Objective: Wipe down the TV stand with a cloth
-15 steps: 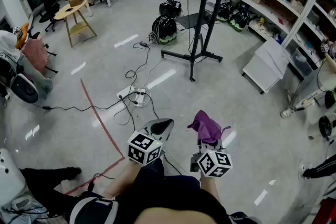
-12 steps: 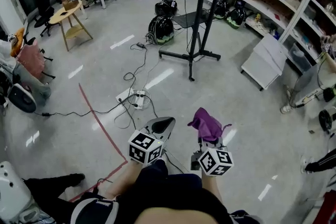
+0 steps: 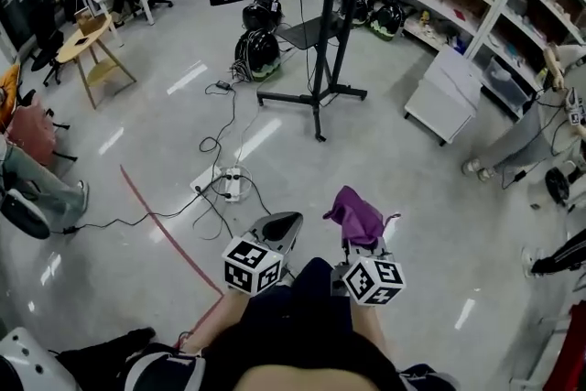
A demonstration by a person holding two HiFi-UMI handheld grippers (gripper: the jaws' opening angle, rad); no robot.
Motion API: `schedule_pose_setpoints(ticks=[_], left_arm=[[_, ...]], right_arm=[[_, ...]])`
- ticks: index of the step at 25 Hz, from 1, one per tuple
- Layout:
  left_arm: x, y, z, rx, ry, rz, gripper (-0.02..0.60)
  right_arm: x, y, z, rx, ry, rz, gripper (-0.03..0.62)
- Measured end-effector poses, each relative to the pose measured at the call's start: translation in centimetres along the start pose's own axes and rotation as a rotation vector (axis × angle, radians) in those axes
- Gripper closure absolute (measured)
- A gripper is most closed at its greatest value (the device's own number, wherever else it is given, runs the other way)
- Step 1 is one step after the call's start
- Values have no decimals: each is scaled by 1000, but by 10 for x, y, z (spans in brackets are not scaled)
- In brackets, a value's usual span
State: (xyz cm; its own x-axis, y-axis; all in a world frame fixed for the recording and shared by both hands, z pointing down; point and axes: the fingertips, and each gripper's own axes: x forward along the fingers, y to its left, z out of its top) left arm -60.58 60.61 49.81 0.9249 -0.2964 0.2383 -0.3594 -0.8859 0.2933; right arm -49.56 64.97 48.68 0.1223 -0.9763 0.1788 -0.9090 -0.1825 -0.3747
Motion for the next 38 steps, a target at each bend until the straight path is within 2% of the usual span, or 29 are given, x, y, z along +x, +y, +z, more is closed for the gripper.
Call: schedule_pose_setpoints(ticks=[13,19,23,31,38], left_arm=[[35,41,3,-36,22,3,575],[91,64,17,-37,42,4,575],[137,81,38,-28,58,25,575],[223,119,88,-41,34,80,575],[285,136,107,-48,4,109,575]], right_arm=[[47,-30,-3,55,32,-68,530],[97,-62,8,76,52,-59,530],[139,-90,34,75,59,-46,530],[229,-137,97,54,45,21,530],[279,-178,109,77,66,60,530]])
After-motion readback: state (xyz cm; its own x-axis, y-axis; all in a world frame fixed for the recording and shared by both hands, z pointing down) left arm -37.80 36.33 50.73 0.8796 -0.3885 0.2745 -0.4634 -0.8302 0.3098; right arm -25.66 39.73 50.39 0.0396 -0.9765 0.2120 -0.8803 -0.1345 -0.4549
